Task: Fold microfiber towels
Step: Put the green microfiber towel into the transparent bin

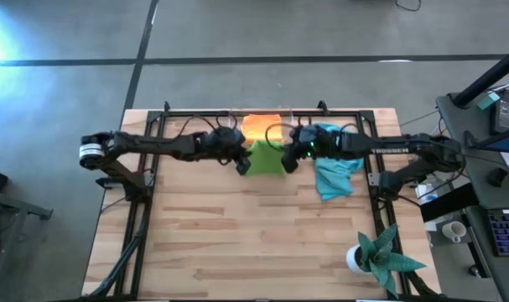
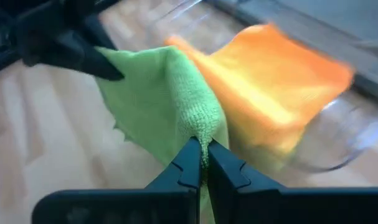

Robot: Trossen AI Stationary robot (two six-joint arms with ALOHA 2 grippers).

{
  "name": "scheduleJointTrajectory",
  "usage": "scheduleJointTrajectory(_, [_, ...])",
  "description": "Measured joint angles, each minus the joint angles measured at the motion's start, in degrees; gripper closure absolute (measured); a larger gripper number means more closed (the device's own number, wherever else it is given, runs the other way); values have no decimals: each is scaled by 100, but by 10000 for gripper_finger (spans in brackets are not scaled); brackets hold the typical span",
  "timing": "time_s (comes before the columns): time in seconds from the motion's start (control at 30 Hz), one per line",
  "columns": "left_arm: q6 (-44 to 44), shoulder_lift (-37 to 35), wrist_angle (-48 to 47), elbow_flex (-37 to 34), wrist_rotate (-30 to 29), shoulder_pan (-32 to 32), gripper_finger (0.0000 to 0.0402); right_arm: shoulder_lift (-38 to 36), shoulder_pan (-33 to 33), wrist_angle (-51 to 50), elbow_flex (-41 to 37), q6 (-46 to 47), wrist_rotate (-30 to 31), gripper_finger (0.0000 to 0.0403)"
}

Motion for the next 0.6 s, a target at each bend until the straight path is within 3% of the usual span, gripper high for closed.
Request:
scheduleJointTrajectory(0.23, [-1,-20,6,163,-37,339,394,398,-546,-438,881,-535,-6,394])
scheduleJointTrajectory(0.6, [258,-29,-183,651,-37,743,394,1104,-876,-1409,2126,-919,-58,394])
